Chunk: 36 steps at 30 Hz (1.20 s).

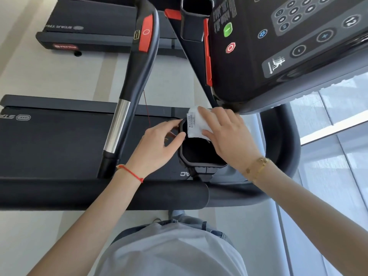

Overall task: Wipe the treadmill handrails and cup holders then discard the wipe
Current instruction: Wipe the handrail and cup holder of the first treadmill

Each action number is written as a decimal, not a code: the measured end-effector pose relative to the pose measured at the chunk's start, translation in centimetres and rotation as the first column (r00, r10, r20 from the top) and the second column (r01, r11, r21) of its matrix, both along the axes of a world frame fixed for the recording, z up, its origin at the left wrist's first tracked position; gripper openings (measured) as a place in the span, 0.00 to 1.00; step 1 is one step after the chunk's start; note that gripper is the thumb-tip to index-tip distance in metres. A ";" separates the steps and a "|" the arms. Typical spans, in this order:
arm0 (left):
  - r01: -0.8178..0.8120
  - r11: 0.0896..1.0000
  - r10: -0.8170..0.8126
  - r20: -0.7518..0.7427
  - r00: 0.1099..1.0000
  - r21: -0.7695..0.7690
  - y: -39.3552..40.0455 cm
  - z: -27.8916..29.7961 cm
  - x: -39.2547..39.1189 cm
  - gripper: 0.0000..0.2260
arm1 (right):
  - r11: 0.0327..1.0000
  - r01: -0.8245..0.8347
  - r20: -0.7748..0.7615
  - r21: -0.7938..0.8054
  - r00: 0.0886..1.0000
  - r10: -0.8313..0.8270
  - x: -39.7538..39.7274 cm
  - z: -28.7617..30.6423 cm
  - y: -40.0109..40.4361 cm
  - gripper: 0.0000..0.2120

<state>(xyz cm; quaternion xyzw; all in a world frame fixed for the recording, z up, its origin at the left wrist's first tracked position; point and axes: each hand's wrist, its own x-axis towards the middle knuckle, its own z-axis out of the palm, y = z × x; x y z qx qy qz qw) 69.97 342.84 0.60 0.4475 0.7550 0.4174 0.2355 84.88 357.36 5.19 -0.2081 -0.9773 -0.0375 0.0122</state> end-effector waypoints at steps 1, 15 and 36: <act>0.006 1.000 -0.006 0.007 1.000 0.005 0.0 0.1 0.0 0.19 | 0.998 0.043 -0.040 -0.041 0.998 -0.045 0.9 -0.1 -0.2 0.23; 0.016 1.000 -0.016 0.006 1.000 0.000 -0.1 0.6 0.2 0.20 | 0.741 0.282 -0.115 -0.610 0.893 -0.434 2.3 0.1 0.1 0.23; 0.005 1.000 -0.005 0.036 0.999 -0.005 -0.3 0.9 0.7 0.19 | 0.888 -0.353 0.331 -0.297 0.834 0.442 -1.4 1.4 0.5 0.27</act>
